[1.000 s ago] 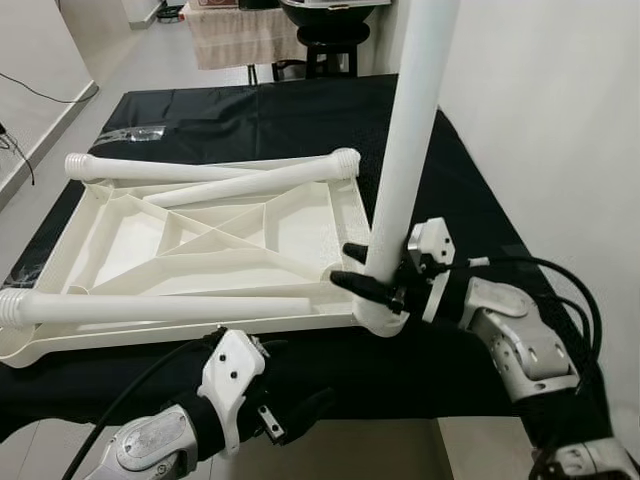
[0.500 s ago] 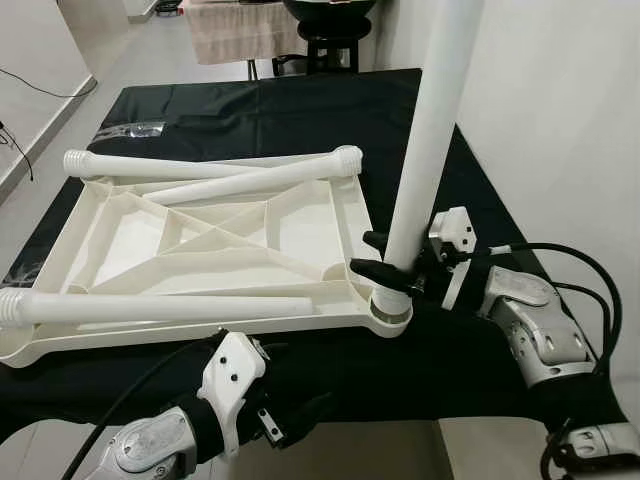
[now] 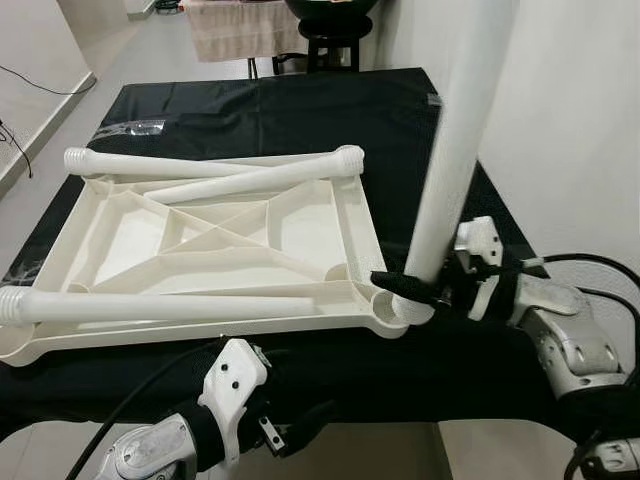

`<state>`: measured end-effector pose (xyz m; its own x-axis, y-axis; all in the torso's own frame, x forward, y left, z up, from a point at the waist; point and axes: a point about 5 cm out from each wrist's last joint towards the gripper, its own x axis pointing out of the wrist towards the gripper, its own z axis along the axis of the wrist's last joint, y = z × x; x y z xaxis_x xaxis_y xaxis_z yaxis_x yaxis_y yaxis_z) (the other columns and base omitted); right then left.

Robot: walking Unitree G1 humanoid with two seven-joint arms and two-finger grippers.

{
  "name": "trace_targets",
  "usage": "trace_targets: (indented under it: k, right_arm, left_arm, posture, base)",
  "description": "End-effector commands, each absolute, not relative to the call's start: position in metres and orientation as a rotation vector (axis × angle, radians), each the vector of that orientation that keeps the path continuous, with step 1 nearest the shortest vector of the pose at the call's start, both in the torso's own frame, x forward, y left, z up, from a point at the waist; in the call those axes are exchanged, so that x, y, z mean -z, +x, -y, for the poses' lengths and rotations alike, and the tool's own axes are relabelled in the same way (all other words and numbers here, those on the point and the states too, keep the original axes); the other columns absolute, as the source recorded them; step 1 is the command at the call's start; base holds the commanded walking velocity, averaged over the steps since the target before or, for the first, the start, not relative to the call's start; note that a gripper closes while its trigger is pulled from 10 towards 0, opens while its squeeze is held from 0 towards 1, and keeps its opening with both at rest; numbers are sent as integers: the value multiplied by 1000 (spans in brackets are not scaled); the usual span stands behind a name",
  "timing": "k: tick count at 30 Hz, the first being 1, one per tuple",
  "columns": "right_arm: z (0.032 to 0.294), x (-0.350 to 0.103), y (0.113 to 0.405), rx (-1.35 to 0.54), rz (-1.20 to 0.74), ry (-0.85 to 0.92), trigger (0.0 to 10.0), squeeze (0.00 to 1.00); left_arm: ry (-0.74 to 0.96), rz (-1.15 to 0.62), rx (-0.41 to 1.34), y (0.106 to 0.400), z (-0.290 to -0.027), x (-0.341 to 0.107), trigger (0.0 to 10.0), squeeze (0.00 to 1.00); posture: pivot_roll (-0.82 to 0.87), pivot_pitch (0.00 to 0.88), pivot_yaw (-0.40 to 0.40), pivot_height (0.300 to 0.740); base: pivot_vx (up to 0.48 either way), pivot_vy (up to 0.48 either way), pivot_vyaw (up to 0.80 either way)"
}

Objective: Building children table

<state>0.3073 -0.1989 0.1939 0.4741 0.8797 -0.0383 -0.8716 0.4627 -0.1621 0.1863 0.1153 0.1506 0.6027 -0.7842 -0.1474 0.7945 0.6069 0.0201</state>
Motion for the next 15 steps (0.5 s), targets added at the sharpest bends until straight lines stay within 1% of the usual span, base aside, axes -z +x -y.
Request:
trace_targets:
  k: [1, 4, 6, 7, 9, 13, 15]
  right_arm:
    - [202, -172, 302, -1086, -62, -122, 10000, 0]
    - [199, -170, 301, -1105, -66, -141, 10000, 0]
    - [186, -169, 305, -1109, -33, -120, 10000, 0]
    - [186, -169, 305, -1109, -33, -120, 10000, 0]
    - [171, -170, 308, -1131, -3, -98, 10000, 0]
    - [161, -172, 312, -1149, 17, -93, 10000, 0]
    - [161, -173, 312, -1158, 11, -90, 10000, 0]
  left_arm:
    - [111, -143, 925, 183, -116, -148, 10000, 0]
    - [112, -142, 925, 184, -116, -148, 10000, 0]
    - [114, -142, 928, 184, -117, -149, 10000, 0]
    - [114, -142, 928, 184, -117, -149, 10000, 0]
    - [117, -143, 932, 184, -117, -149, 10000, 0]
    - [120, -143, 931, 182, -118, -150, 10000, 0]
    - [118, -144, 931, 181, -118, -150, 10000, 0]
  posture:
    - [-40, 180, -6, 740]
    - [-41, 181, -4, 740]
    - [-37, 186, 5, 740]
    - [-37, 186, 5, 740]
    - [-34, 188, 6, 740]
    - [-34, 201, 7, 740]
    - [-33, 203, 6, 740]
  base:
    - [0, 0, 0]
    - [0, 0, 0]
    - [0, 0, 0]
    - [0, 0, 0]
    - [0, 0, 0]
    - [0, 0, 0]
    - [0, 0, 0]
